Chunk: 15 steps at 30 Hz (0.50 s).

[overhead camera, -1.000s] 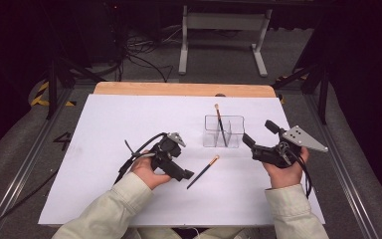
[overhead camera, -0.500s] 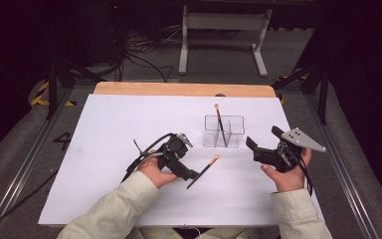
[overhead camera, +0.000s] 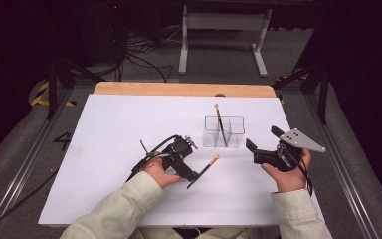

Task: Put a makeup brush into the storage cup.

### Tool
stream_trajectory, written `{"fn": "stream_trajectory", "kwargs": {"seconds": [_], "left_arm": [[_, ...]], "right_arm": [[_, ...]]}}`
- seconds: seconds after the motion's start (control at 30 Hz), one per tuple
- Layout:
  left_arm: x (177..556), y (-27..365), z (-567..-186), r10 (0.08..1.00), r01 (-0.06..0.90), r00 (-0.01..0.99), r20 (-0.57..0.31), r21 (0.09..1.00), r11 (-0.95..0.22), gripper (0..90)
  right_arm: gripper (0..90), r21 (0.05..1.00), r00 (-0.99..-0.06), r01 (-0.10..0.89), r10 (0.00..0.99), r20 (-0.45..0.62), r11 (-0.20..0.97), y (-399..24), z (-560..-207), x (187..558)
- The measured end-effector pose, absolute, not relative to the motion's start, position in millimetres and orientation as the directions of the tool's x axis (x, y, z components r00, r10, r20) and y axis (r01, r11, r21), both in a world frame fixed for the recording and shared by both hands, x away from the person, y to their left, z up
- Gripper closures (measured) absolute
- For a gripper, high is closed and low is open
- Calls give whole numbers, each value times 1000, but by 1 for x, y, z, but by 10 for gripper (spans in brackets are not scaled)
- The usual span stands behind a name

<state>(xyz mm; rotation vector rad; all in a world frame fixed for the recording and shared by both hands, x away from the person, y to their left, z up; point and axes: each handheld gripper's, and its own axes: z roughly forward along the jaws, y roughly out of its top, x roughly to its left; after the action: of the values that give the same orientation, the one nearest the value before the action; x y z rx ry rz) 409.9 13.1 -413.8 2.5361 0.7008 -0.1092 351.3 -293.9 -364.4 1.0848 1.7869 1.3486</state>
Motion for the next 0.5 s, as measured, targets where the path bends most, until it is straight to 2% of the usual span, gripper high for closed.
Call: {"fn": "stream_trajectory", "kwargs": {"seconds": [0.2, 0.23, 0.5], "left_arm": [[409, 6, -418, 488, 520, 852, -189, 410, -749, 110], [409, 5, -419, 496, 528, 847, -189, 408, -745, 123], [408, -3, -423, 509, 534, 843, -174, 377, -757, 213]], "right_arm": [[69, 962, -458, 235, 889, -17, 140, -293, -364, 351], [130, 961, -471, 235, 882, -15, 142, -294, -363, 350], [160, 960, -475, 237, 880, -21, 151, -294, -363, 351]]}}
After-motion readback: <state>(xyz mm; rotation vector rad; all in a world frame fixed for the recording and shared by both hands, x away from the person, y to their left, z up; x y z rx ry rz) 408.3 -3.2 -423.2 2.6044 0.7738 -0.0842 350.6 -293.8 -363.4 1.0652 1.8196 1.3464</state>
